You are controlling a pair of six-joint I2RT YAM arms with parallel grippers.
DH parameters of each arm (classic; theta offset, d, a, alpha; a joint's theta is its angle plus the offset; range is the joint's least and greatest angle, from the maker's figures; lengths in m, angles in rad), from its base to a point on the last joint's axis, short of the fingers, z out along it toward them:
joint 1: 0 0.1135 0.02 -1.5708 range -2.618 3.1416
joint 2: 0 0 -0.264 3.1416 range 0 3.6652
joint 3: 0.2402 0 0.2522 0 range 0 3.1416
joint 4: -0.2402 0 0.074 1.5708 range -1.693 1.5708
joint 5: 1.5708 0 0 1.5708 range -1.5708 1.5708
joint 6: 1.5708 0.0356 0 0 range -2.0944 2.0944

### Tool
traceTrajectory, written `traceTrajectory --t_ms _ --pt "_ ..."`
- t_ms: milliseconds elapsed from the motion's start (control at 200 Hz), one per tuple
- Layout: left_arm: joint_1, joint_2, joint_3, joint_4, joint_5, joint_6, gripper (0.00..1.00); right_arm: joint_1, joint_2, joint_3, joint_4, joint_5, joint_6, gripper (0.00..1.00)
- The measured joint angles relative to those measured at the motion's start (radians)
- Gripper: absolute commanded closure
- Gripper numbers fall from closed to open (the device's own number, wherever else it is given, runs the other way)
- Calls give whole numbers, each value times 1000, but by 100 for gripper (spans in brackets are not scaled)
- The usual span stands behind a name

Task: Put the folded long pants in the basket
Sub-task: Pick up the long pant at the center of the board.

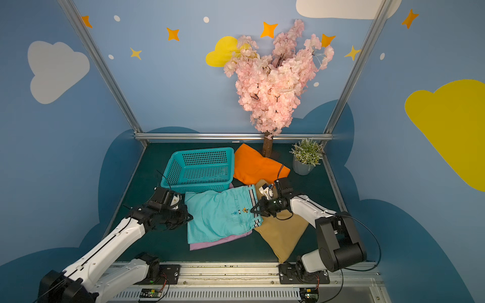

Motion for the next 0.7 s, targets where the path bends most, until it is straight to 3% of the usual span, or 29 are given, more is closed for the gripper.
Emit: traceTrajectory --t_ms 350,551,701 --pt "0 -158 135 -178 74 1 97 9 -240 25 -206 -11 -2 100" --pt "0 -79 473 -362 66 82 97 10 -347 150 -337 -14 3 100" --pt "50 32 674 -444 43 142 97 12 -385 245 -314 -11 62 100"
